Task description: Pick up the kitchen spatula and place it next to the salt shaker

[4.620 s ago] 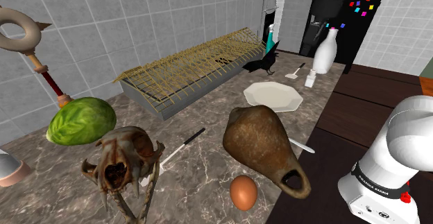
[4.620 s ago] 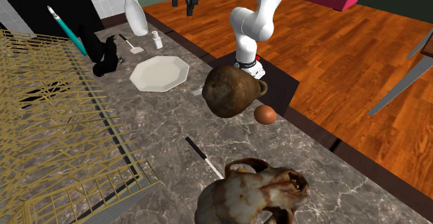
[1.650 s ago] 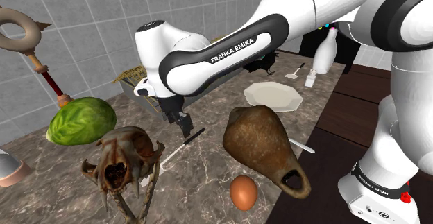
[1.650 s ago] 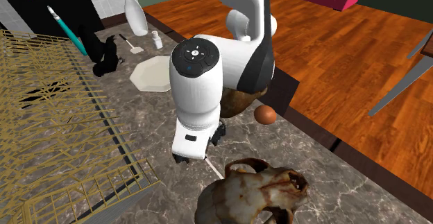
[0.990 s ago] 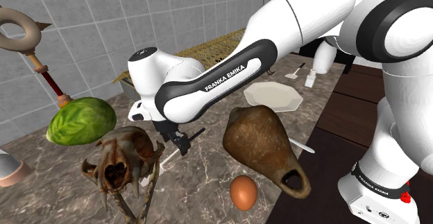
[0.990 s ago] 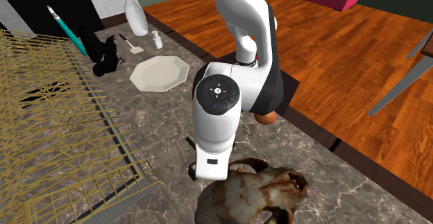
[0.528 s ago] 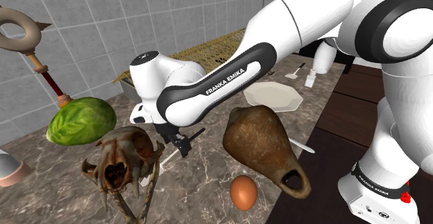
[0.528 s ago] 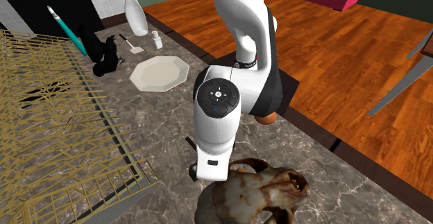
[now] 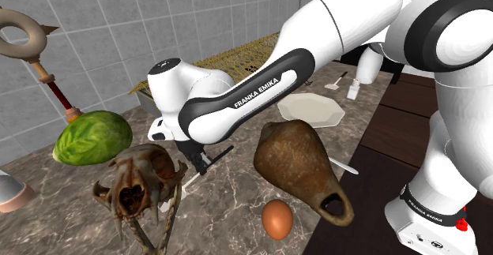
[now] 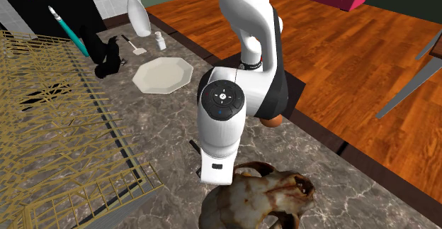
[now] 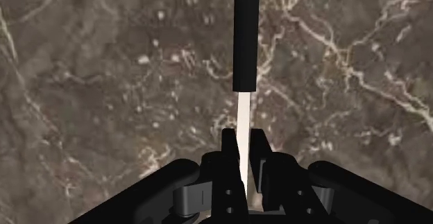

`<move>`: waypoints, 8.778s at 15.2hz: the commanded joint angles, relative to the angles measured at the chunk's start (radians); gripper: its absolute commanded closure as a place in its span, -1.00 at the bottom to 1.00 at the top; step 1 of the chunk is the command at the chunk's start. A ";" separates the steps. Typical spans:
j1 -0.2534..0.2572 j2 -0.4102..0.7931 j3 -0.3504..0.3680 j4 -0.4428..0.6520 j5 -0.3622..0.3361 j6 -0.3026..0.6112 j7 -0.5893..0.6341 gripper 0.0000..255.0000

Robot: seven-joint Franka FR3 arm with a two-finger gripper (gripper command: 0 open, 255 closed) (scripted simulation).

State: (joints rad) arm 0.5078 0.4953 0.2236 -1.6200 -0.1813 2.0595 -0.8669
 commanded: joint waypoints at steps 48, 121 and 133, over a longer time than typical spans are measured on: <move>-0.151 -0.557 -0.056 -0.327 0.129 -0.201 -0.256 1.00; -0.539 -0.985 -0.889 -1.082 -0.285 0.236 -1.125 1.00; -0.545 -1.042 -0.856 -1.050 -0.276 0.147 -1.123 -1.00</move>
State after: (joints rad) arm -0.0331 -0.5212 -0.6470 -2.6803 -0.4598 2.2445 -1.9924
